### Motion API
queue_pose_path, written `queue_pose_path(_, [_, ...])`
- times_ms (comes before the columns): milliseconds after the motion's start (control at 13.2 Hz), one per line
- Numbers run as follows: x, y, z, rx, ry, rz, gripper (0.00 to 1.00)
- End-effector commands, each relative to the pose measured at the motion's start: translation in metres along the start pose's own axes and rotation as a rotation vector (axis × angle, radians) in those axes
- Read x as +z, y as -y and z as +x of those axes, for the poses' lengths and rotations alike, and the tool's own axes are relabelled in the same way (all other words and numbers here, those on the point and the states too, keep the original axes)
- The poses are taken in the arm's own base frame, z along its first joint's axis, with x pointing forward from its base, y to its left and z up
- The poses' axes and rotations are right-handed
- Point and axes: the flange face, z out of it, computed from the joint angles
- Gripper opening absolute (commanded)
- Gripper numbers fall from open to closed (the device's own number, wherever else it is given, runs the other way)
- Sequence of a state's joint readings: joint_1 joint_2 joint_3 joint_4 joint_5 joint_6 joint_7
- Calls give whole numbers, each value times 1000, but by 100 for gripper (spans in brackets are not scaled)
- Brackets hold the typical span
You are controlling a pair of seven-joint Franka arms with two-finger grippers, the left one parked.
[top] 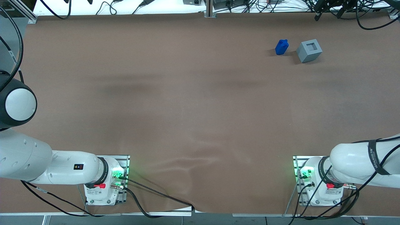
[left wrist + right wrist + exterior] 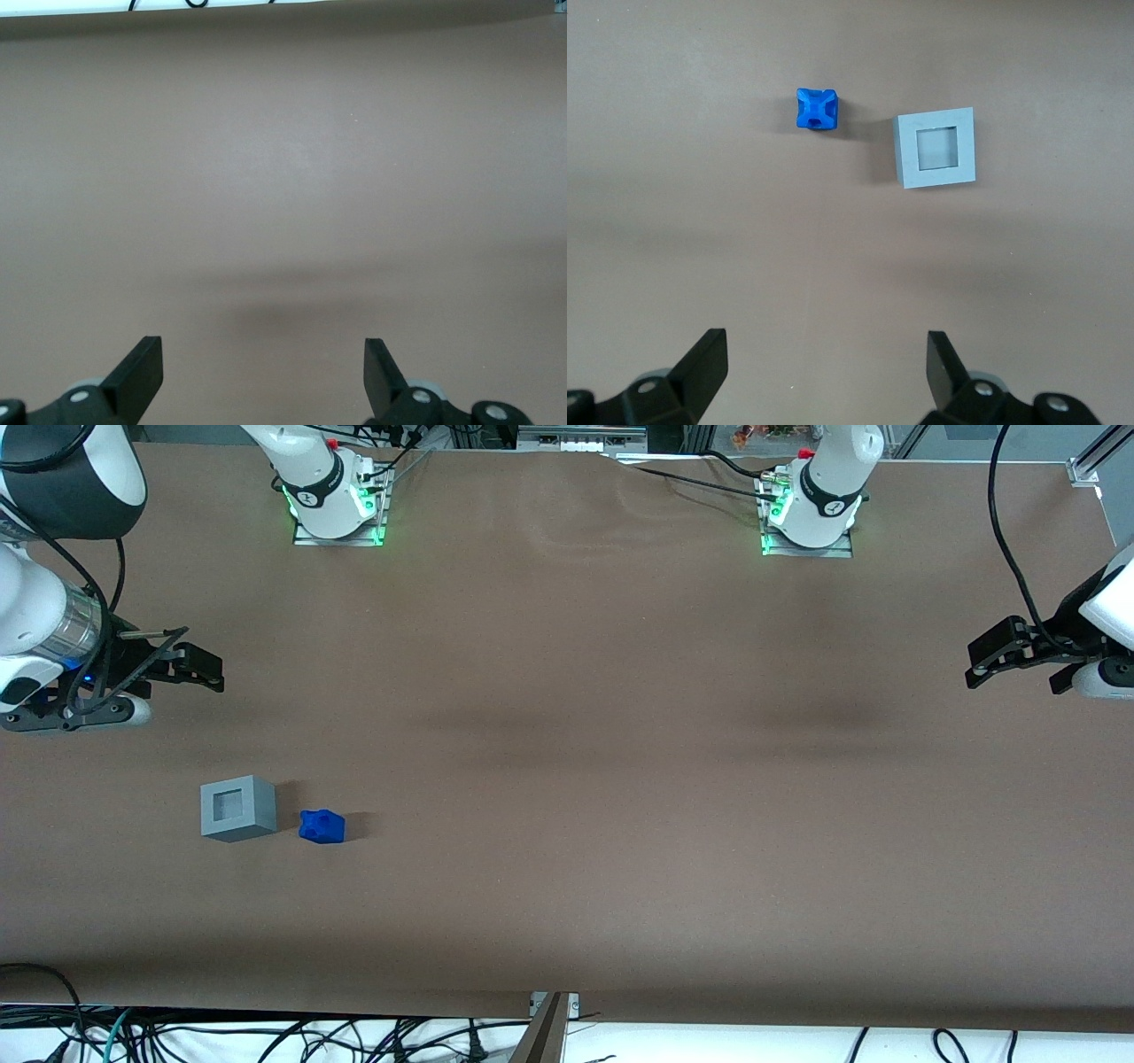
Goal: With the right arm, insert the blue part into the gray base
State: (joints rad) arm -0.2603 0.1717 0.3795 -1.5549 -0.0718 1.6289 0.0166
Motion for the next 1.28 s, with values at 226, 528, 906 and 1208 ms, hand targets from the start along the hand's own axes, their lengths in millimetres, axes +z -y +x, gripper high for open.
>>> queue_pose_path(226, [-8, -2, -5, -14, 1, 5, 99])
queue_pose_path(528, [-9, -2, -6, -14, 4, 5, 99])
queue_pose_path(906, [17, -3, 16, -7, -27, 19, 99])
queue_pose_path(1208, [126, -7, 76, -21, -130, 63, 99])
